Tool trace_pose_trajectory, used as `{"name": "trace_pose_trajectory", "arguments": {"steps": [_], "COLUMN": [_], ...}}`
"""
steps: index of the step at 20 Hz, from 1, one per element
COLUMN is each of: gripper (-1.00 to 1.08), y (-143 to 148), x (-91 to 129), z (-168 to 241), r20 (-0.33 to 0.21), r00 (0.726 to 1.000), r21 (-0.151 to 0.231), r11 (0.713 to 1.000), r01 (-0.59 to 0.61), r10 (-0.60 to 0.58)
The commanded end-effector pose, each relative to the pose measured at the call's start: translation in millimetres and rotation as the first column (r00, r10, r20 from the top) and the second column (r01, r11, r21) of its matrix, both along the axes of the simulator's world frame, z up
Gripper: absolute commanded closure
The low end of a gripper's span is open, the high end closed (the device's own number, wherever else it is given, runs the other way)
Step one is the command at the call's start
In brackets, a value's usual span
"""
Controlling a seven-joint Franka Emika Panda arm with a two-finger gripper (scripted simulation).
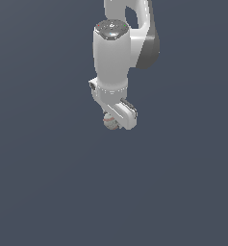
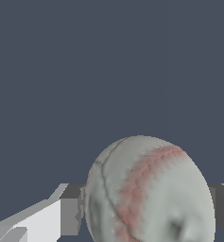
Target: Pick up the object and move it to a goal position.
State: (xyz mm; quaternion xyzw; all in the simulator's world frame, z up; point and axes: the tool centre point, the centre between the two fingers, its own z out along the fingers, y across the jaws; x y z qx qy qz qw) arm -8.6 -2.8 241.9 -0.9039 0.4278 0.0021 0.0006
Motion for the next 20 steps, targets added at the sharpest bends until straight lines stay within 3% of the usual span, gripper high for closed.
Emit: {"name": "trace_pose_trajectory", "arguments": {"steps": [1,13,20], "gripper": [1.08,1.08,1.08], "y": [-8,-43,-57], "x": [-10,-56,-73], "z": [29,163,221], "r20": [0.002,0.003,0.003], "r00": [1.000,1.000,1.000], "r21": [0.000,-0.002,-0.002], "r11": [1.000,1.000,1.000], "r01": [0.001,0.001,0.001], "r10": [-0.001,-0.001,-0.001]}}
